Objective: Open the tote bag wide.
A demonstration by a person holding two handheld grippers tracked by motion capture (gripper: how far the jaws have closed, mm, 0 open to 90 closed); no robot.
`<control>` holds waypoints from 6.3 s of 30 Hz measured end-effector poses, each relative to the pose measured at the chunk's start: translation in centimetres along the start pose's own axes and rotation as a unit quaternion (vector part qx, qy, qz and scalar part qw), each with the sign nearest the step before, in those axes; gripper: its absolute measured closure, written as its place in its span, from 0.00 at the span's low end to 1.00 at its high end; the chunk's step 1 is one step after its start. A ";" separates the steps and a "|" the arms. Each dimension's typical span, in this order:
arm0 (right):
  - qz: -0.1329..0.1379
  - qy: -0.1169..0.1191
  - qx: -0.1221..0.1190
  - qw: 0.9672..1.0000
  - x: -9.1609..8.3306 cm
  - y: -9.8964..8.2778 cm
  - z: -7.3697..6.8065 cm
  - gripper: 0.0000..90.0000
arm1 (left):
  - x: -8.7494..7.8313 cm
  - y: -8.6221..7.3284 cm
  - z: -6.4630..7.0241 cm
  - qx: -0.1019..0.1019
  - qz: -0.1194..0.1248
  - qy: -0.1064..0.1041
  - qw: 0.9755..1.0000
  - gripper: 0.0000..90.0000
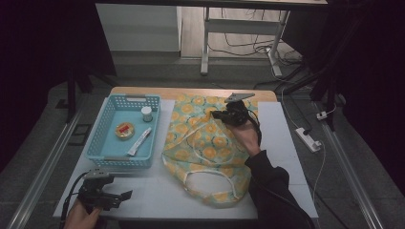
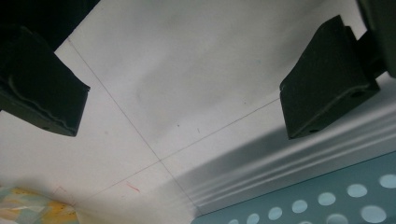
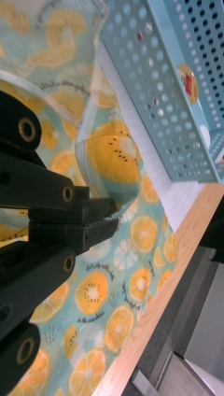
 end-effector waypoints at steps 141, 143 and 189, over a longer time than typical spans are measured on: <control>-0.083 0.073 -0.048 0.993 -2.8 -6.7 -8.9 1.00 | -0.1 0.1 -0.1 -0.010 0.007 -0.004 1.000 0.01; -0.078 0.071 -0.046 0.993 -3.0 -6.3 -8.8 1.00 | -0.1 0.1 -0.1 -0.010 0.006 -0.005 1.000 0.01; -0.008 0.048 -0.014 0.999 -4.5 0.8 -6.4 1.00 | -0.1 0.1 -0.3 -0.020 0.007 -0.008 1.000 0.01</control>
Point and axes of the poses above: each handheld gripper's, and its own axes: x roughly forward along the jaws, y roughly out of its top, z roughly to its right, the point moved 10 cm from there along x, roughly forward along the jaws, and after that the axes turned 2 degrees about -x, right-handed, at the moved point
